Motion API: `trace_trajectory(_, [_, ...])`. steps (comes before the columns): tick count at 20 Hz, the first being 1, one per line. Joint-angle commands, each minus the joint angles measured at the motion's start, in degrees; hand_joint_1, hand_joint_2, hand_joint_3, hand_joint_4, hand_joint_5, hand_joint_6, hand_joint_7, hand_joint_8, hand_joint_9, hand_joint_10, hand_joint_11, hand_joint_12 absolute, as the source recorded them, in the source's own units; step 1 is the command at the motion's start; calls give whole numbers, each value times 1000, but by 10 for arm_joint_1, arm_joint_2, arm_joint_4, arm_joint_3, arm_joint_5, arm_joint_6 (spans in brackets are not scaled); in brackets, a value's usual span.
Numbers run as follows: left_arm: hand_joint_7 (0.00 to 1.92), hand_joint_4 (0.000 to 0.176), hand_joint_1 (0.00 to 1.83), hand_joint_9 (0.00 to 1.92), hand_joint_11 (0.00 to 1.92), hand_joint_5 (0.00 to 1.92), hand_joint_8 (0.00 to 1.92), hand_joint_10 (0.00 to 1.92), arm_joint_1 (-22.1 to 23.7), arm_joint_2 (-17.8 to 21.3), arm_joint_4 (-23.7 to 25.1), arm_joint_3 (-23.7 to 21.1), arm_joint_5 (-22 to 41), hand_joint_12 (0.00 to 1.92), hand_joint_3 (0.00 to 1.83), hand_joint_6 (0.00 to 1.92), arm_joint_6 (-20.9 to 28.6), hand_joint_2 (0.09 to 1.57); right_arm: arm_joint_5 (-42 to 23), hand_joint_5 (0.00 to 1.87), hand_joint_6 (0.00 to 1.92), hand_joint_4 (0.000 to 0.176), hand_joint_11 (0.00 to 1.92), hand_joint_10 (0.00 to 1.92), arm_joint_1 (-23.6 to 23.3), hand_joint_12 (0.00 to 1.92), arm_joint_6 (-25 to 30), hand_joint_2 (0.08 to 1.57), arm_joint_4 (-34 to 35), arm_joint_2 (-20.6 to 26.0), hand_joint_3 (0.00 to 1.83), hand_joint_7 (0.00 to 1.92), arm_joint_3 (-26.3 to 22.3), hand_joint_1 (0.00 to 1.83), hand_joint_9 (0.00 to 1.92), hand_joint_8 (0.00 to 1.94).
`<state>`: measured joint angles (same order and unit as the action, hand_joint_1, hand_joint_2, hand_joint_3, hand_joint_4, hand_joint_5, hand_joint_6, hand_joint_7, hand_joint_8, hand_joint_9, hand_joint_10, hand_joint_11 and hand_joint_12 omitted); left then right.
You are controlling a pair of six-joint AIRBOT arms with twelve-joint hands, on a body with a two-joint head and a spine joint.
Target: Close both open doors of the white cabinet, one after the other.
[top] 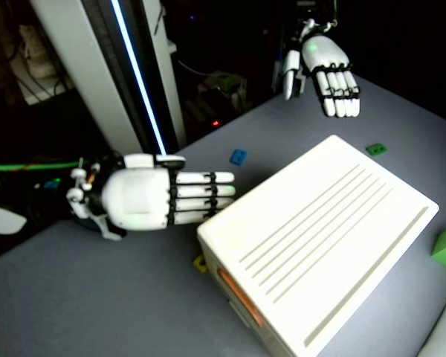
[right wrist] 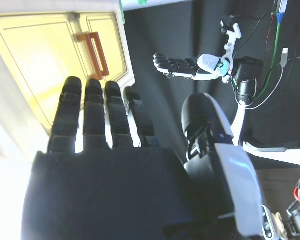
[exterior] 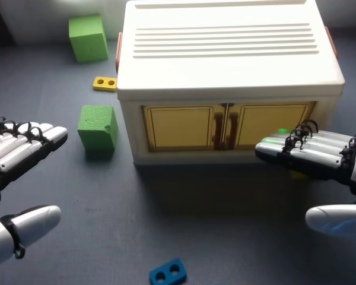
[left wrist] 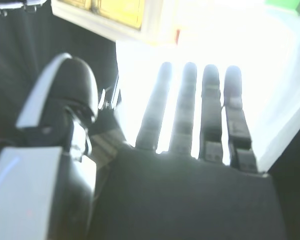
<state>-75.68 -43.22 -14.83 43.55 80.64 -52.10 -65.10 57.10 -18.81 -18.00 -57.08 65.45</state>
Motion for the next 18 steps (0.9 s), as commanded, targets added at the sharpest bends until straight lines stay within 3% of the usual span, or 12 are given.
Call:
trace_trajectory(1, [50, 0, 0, 62, 0, 44, 3, 4, 0, 4, -4, 0, 83, 295, 6, 3, 1, 1402, -85, 0, 0, 0, 0, 0, 4, 0, 9, 1471, 15, 19, 0, 0, -6, 0, 0, 0])
trace_trajectory(6, [36, 0, 0, 41, 2, 56, 0, 0, -13, 3, -22, -3, 108, 282, 2, 6, 3, 1396, -159, 40, 13, 0, 42, 11, 60, 18, 23, 1446, 77, 58, 0, 47, -20, 0, 29, 16])
trace_trajectory(8, [16, 0, 0, 20, 2, 40, 0, 0, -13, 2, -31, -1, 123, 285, 5, 1, 5, 1404, -190, 76, 9, 0, 95, 11, 107, 45, 34, 1403, 129, 74, 0, 84, -21, 0, 68, 9])
trace_trajectory(9, [37, 0, 0, 41, 0, 60, 2, 2, -13, 1, -35, 0, 128, 317, 3, 2, 5, 1417, -209, 27, 1, 0, 18, 1, 137, 8, 34, 1409, 159, 84, 0, 19, -25, 0, 13, 1])
trace_trajectory(13, [67, 0, 0, 74, 0, 95, 1, 2, -13, 0, -50, 2, 141, 445, 2, 1, 5, 1424, -276, 25, 8, 0, 0, 0, 223, 0, 25, 1459, 244, 110, 14, 0, -39, 2, 0, 0])
trace_trajectory(17, [108, 0, 0, 107, 0, 169, 3, 4, -13, -11, -66, 19, 160, 522, 10, 9, 44, 1482, -324, 69, 14, 0, 40, 9, 237, 22, -6, 1431, 308, 110, 0, 52, -42, 37, 31, 13])
trace_trajectory(18, [129, 0, 108, 143, 0, 192, 5, 8, -10, -19, -69, 28, 165, 634, 0, 6, 61, 1502, -342, 96, 10, 0, 13, 4, 237, 8, -7, 1399, 320, 107, 0, 57, -41, 249, 30, 5])
